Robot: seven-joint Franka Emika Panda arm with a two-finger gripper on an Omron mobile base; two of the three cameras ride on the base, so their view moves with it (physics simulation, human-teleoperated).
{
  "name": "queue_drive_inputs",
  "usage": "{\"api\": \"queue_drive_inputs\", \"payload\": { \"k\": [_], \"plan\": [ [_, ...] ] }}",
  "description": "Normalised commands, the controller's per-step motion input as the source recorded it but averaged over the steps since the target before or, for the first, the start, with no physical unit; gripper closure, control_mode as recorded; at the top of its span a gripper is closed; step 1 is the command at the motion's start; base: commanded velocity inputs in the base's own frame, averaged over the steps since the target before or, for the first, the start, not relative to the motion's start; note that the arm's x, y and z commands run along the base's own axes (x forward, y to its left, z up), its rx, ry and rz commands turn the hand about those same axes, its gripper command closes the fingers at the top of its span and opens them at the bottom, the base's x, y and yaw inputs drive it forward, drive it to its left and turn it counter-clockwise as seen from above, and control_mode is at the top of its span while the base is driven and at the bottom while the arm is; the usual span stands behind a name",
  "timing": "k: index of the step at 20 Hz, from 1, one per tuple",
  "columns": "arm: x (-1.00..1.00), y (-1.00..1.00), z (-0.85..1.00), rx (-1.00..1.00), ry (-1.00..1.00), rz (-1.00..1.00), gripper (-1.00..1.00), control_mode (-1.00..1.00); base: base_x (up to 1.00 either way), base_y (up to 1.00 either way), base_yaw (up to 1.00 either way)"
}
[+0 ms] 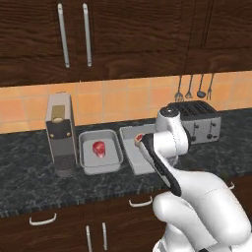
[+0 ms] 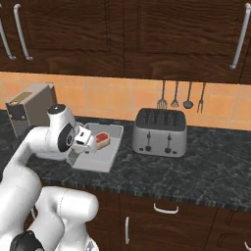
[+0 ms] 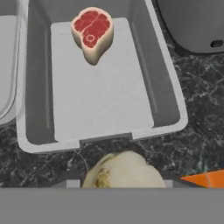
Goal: Place one garlic and one steak in each tupperware on the nearby counter, to pack two identical lunches.
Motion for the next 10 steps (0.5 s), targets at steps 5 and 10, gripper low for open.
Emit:
{"api": "queue_drive_inputs", "payload": {
  "k": [5, 10],
  "plan": [
    [0.76, 0.01, -0.47, 0.07, 0.18, 0.00, 1.00, -1.00, 0.00, 0.00, 0.00],
    [0.77, 0.00, -0.42, 0.02, 0.15, 0.00, 1.00, -1.00, 0.00, 0.00, 0.00]
  ]
}}
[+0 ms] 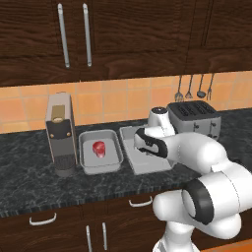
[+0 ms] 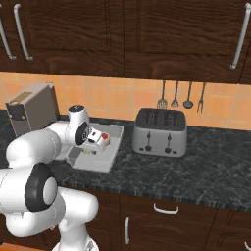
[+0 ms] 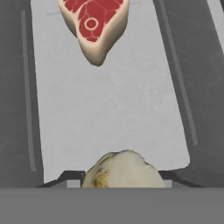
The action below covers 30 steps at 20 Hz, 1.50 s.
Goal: Place one garlic and one steak in each tupperware on the nearby counter, to pack two identical lunches.
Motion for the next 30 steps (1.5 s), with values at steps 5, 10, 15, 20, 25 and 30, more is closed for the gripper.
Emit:
{"api": "queue_drive_inputs", "payload": {
  "k": [5, 10, 15, 20, 25, 30],
  "plan": [
    [0.73, 0.03, -0.51, 0.00, 0.14, 0.00, 1.00, -1.00, 0.00, 0.00, 0.00],
    [0.68, 0.13, -0.61, 0.00, 0.07, 0.00, 1.00, -1.00, 0.00, 0.00, 0.00],
    [0.26, 0.01, -0.25, 0.00, 0.01, 0.00, -1.00, -1.00, 0.00, 0.00, 0.00],
    [-0.35, 0.10, 0.44, -0.02, -0.15, 0.00, -1.00, -1.00, 0.00, 0.00, 0.00],
    [-0.42, -0.01, 0.07, 0.00, -0.09, -0.02, -1.00, -1.00, 0.00, 0.00, 0.00],
    [-1.00, -0.26, 0.47, 0.00, -0.31, -0.03, -1.00, -1.00, 0.00, 0.00, 0.00]
  ]
}}
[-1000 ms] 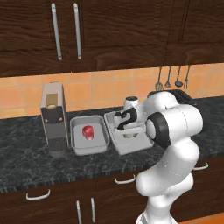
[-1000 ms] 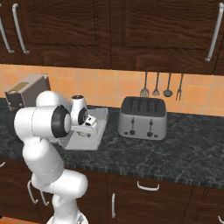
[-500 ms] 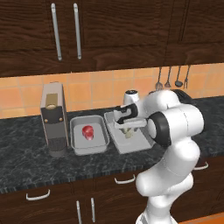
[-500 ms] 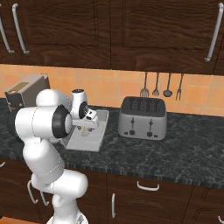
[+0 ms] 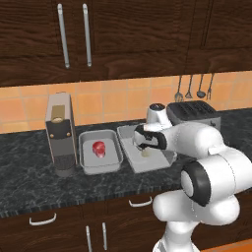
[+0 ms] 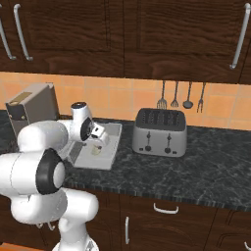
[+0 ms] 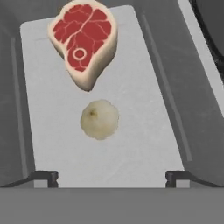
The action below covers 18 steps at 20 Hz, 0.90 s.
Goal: Place one garlic and one steak in each tupperware on the nearby counter, to pack two identical lunches.
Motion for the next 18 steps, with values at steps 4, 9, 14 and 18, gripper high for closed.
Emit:
{"api": "queue_drive_inputs", "payload": {
  "k": [4, 9, 14, 18],
  "plan": [
    [-1.00, -0.37, 0.91, 0.06, -0.29, 0.00, -1.00, -1.00, 0.00, 0.00, 0.00],
    [-1.00, -0.14, 0.96, 0.03, -0.05, 0.00, -1.00, -1.00, 0.00, 0.00, 0.00],
    [-0.99, 0.00, 0.97, -0.04, 0.00, 0.00, -1.00, -1.00, 0.00, 0.00, 0.00],
    [-0.99, 0.00, 0.60, -0.01, -0.01, 0.00, -1.00, -1.00, 0.00, 0.00, 0.00]
  ]
}}
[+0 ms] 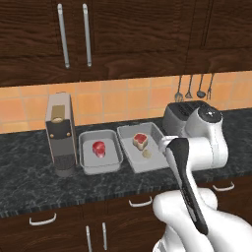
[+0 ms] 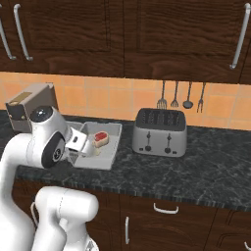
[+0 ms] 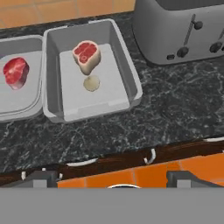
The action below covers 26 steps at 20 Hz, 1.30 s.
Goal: Place one garlic and one steak in each tupperware on the nearby counter, to pack two identical lunches.
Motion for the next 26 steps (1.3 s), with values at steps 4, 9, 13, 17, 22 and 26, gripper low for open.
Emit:
{"api": "queue_drive_inputs", "payload": {
  "k": [4, 9, 13, 17, 22, 26],
  "plan": [
    [-1.00, 0.00, 0.01, 0.00, -0.10, 0.00, -1.00, -1.00, 0.00, 0.00, 0.00],
    [-0.27, 0.00, -0.08, 0.00, 0.00, 0.00, -1.00, 1.00, -0.45, -0.03, 0.01],
    [0.00, 0.00, 0.00, 0.00, 0.00, 0.00, -1.00, 1.00, -0.59, -0.78, -0.07],
    [0.00, 0.00, 0.00, 0.00, 0.00, 0.00, -1.00, 1.00, -0.44, -0.97, -0.11],
    [0.00, 0.00, 0.00, 0.00, 0.00, 0.00, -1.00, 1.00, -0.40, -0.89, -0.11],
    [0.00, 0.00, 0.00, 0.00, 0.00, 0.00, -1.00, 1.00, -0.30, -0.97, -0.06]
  ]
}}
